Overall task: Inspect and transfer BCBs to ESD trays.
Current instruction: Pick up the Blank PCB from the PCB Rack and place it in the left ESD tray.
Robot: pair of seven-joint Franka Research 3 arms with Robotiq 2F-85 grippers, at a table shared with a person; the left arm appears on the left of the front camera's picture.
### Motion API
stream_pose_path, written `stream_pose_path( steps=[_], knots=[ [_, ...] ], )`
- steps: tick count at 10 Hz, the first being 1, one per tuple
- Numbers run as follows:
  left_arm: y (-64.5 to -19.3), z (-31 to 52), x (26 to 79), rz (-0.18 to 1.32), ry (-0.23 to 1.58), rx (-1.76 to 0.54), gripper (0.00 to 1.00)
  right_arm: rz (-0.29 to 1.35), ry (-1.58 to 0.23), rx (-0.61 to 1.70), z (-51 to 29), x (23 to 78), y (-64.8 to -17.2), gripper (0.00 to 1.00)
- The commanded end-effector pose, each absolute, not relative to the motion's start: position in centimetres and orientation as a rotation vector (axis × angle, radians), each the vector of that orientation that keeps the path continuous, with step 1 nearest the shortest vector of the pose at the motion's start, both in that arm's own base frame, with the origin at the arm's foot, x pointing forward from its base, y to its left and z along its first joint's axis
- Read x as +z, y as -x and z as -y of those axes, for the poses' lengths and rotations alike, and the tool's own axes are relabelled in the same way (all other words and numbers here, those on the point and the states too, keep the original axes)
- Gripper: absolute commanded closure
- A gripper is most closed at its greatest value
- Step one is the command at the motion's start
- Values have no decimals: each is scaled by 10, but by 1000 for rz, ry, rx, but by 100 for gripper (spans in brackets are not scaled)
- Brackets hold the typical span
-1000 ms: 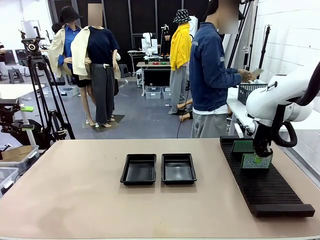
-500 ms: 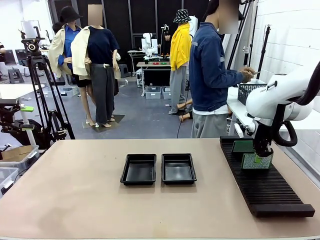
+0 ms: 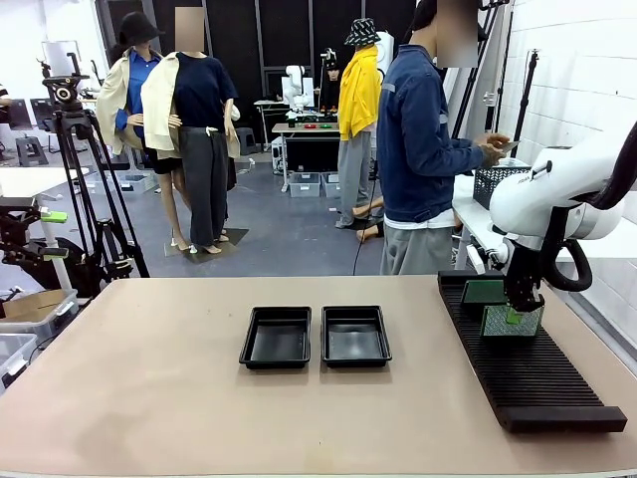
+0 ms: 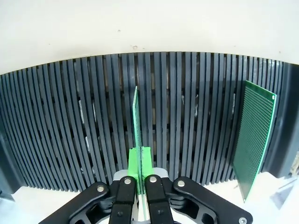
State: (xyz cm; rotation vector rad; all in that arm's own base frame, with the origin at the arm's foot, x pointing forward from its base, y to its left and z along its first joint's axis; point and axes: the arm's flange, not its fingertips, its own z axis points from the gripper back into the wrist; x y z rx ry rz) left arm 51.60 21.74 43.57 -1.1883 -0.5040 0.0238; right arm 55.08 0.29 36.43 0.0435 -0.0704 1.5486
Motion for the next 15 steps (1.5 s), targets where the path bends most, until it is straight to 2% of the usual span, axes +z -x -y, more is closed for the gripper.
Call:
stream_pose_path(
  steps=[1,6,9,15],
  knots=[
    [-515,-218,438,492,1179,36,0,72,-48,1547,-3,364,-550,100],
    [-515,-218,438,492,1179,36,0,70,-44,1549,-3,364,-551,100],
    [-515,-218,438,492,1179,36,0,127,-64,1517,0,389,-545,100],
    [-515,-218,438,492,1179,36,0,88,-23,1423,-38,465,-507,100]
  ],
)
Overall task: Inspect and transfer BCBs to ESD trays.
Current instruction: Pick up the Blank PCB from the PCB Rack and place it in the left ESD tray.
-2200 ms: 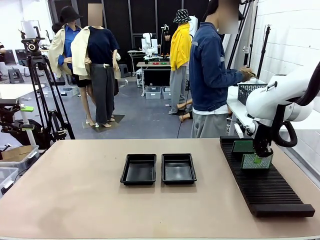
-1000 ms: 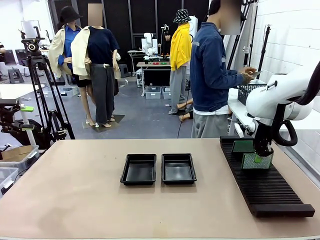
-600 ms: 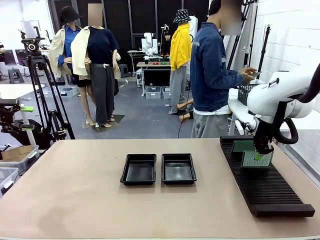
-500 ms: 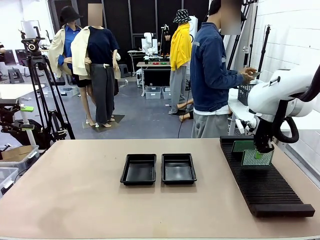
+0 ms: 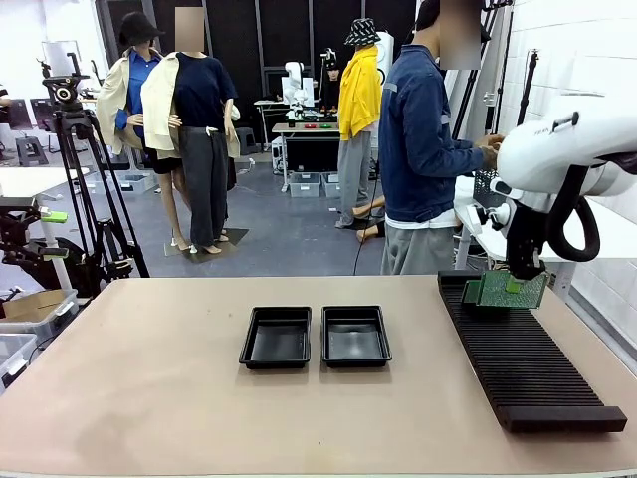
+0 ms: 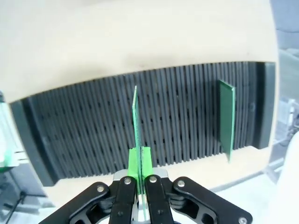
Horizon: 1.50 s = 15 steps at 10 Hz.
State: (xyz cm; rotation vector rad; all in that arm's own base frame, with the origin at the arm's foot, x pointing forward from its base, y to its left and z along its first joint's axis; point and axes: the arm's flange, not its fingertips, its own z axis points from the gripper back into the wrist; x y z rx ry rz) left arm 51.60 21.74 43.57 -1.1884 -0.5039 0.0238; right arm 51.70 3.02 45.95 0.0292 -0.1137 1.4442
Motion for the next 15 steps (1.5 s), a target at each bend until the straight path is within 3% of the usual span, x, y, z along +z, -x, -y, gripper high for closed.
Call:
stream_pose_path(
  steps=[1,8,15],
  knots=[
    [-515,-218,438,492,1179,36,0,91,-25,1387,-44,476,-502,100],
    [-515,-218,438,492,1179,36,0,163,-144,713,-99,505,-483,100],
    [-515,-218,438,492,1179,36,0,103,-264,345,-175,497,-491,100]
  ],
)
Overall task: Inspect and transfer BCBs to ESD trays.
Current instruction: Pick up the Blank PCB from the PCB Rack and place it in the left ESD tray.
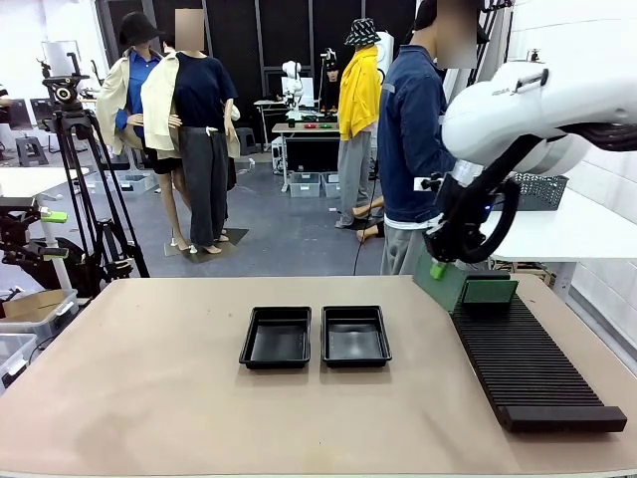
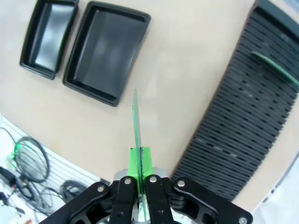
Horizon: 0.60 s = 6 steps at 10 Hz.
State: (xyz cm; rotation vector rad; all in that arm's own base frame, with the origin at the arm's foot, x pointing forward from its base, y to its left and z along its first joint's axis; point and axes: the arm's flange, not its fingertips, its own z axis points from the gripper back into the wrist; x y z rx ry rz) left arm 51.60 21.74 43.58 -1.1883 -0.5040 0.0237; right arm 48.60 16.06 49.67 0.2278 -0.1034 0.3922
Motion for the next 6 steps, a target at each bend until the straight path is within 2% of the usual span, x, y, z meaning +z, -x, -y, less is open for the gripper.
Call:
stream_pose_path(
  steps=[1,3,6],
  knots=[
    [-515,-218,438,492,1179,36,0,106,-292,323,-186,493,-491,100],
    [-515,-218,438,492,1179,36,0,105,-376,266,-217,487,-493,100],
    [-515,-218,438,492,1179,36,0,129,-362,200,-262,474,-493,100]
  ],
)
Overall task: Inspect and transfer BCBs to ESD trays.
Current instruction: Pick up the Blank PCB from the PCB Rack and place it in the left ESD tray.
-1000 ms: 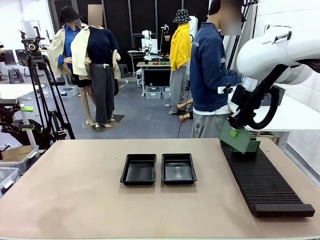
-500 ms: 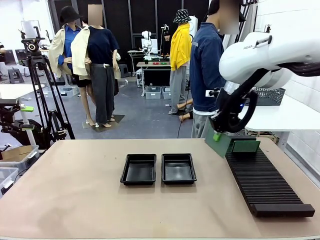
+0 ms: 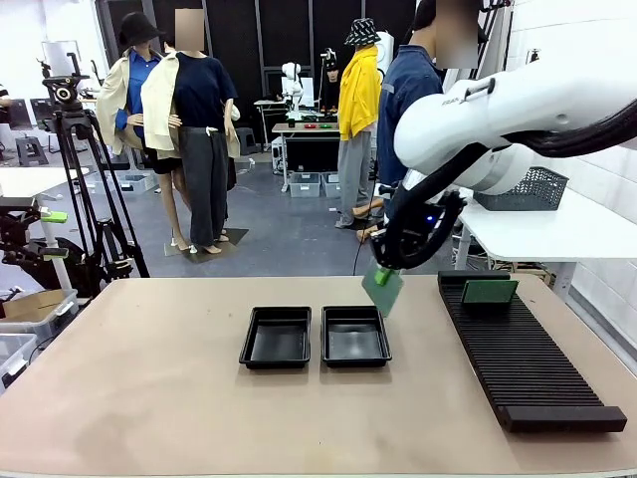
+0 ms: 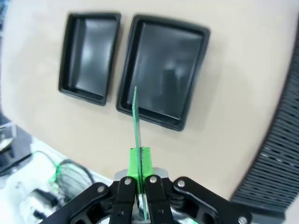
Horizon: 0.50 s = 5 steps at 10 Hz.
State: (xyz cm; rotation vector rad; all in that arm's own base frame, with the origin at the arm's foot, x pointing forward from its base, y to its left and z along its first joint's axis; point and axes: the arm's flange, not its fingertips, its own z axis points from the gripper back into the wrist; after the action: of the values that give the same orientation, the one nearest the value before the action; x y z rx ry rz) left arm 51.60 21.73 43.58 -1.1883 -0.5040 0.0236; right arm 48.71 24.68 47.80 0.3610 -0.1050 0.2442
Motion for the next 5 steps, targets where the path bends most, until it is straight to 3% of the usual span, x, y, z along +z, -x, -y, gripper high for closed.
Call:
stream_pose_path(
  steps=[1,5],
  knots=[
    [-515,-218,438,492,1179,36,0,132,-357,195,-278,468,-495,100],
    [-515,-218,438,492,1179,36,0,144,-330,176,-338,446,-488,100]
  ],
)
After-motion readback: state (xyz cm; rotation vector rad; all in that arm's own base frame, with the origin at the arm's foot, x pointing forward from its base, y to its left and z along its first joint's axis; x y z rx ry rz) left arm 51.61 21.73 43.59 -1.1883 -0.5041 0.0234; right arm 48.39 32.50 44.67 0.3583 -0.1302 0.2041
